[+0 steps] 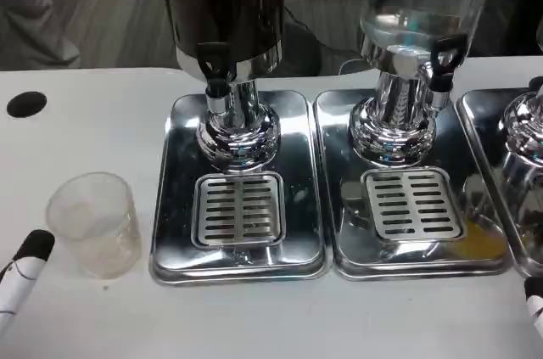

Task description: Grasp the cup under the faucet to collect the drink, then remove the cup.

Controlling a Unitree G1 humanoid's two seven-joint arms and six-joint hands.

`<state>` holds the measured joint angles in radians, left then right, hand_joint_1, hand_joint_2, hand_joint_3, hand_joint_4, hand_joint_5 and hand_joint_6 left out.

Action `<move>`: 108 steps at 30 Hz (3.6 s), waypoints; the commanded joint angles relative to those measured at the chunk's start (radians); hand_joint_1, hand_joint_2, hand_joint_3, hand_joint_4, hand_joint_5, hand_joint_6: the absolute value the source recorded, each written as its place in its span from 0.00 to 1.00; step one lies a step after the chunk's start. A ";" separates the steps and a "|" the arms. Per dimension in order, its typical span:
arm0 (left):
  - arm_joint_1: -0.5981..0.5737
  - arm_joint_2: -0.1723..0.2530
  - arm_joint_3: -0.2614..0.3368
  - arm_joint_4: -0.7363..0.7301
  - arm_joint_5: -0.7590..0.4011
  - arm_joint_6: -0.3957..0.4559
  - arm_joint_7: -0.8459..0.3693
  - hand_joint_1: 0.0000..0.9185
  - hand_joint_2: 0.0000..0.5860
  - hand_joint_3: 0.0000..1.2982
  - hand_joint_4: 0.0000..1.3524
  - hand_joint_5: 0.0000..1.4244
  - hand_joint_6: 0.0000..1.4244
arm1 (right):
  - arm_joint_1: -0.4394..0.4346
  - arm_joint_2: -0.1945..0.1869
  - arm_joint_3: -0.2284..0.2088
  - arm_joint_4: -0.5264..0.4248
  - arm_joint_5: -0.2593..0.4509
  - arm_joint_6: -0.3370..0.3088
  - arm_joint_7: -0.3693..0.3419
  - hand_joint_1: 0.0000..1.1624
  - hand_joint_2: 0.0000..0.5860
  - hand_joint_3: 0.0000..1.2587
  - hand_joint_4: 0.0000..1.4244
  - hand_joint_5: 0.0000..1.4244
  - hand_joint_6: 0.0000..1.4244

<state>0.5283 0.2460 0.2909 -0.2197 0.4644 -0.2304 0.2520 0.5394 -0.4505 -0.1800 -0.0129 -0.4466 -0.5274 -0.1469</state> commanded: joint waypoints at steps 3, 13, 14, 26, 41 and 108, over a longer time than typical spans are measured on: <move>-0.065 0.038 -0.022 0.014 0.064 0.110 -0.044 0.00 0.08 0.02 0.00 0.06 0.20 | 0.017 -0.004 0.002 -0.012 0.007 -0.028 0.012 0.22 0.75 0.08 0.00 0.00 0.00; -0.165 0.073 -0.107 0.029 0.192 0.239 -0.056 0.16 0.07 0.06 0.02 0.15 0.23 | 0.034 -0.005 -0.006 -0.012 0.024 -0.055 0.015 0.21 0.76 0.09 0.00 0.00 0.00; -0.174 0.075 -0.118 0.031 0.204 0.254 -0.056 0.18 0.07 0.06 0.03 0.15 0.23 | 0.035 -0.006 -0.008 -0.011 0.026 -0.058 0.016 0.21 0.76 0.09 0.00 0.00 0.00; -0.264 0.105 -0.228 0.058 0.297 0.391 -0.088 0.24 0.07 0.09 0.06 0.20 0.26 | 0.066 -0.014 -0.034 0.012 0.067 -0.110 0.020 0.20 0.77 0.10 0.00 0.00 0.00; -0.333 0.131 -0.294 0.123 0.306 0.468 -0.121 0.20 0.06 0.15 0.13 0.25 0.33 | 0.074 -0.012 -0.050 0.021 0.077 -0.145 0.034 0.20 0.77 0.11 0.00 0.00 0.00; -0.344 0.167 -0.327 -0.001 0.328 0.438 -0.031 0.43 0.17 0.35 0.37 0.45 0.48 | 0.016 0.001 -0.027 0.100 0.071 -0.213 0.032 0.20 0.78 0.08 0.00 0.00 0.00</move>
<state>0.1962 0.4113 -0.0546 -0.1767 0.7932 0.2206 0.2128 0.5550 -0.4500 -0.2111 0.0789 -0.3675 -0.7330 -0.1215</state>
